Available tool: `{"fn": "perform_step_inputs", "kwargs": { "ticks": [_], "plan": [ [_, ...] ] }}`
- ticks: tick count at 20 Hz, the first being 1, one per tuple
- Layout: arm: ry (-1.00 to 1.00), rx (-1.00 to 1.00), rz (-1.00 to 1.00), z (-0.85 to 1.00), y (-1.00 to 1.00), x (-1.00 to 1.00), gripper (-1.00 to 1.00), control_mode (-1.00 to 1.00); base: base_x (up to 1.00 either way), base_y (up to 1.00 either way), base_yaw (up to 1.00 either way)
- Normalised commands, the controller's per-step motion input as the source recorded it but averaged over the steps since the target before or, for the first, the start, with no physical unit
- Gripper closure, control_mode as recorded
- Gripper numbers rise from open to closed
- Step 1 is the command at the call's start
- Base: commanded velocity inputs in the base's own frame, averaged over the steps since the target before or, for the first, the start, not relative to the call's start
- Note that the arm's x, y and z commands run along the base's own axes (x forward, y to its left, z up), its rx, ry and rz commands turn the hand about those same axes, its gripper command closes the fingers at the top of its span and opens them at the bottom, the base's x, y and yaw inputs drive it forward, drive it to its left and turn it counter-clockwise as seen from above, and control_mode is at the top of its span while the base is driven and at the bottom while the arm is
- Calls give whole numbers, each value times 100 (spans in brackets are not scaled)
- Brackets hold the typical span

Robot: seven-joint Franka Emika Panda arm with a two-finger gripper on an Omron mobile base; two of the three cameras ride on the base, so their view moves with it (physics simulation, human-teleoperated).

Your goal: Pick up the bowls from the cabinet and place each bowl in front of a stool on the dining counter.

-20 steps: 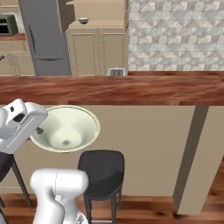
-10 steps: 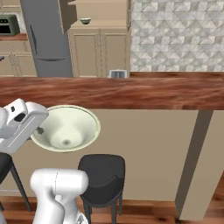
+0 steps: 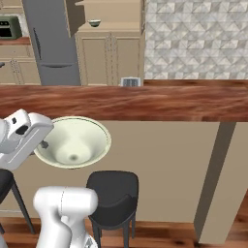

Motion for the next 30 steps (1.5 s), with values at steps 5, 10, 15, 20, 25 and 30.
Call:
{"fn": "perform_step_inputs", "kwargs": {
  "ticks": [5,10,15,20,25,30],
  "plan": [
    [0,0,0,0,0,0,100,-100,0,0,0],
    [1,-2,0,1,0,0,100,-100,0,0,0],
    [9,-12,0,24,-1,27,100,-100,0,0,0],
    [3,-11,0,56,0,50,100,-100,0,0,0],
    [-1,0,0,50,1,52,100,-100,0,0,0],
    [-1,0,0,21,19,61,100,-100,0,0,0]
  ]
}}
